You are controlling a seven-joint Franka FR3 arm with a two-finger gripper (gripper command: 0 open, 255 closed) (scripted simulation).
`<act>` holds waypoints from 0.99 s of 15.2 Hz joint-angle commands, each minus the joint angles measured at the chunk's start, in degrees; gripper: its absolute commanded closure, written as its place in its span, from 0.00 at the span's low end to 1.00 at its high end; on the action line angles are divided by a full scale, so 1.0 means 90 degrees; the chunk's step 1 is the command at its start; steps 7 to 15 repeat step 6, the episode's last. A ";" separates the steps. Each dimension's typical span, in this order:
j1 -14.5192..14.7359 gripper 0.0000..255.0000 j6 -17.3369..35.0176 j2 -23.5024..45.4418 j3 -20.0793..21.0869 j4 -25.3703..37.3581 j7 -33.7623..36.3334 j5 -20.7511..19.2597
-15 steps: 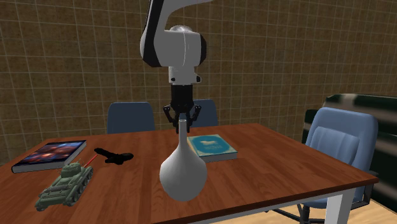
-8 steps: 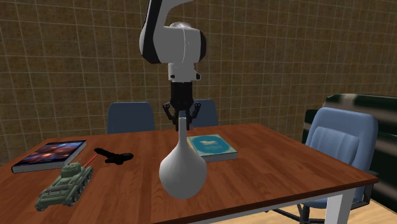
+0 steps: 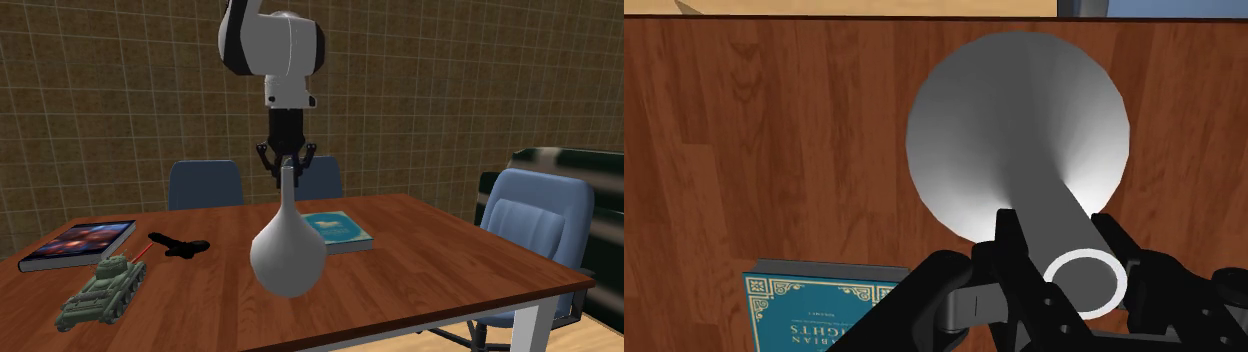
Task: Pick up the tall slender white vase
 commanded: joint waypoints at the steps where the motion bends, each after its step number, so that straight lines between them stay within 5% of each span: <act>1: 0.0005 1.00 -0.0150 -0.0050 0.0004 0.0109 0.0007 0.0001; 15: 0.0005 1.00 -0.0394 -0.0112 0.0005 0.0291 0.0005 0.0005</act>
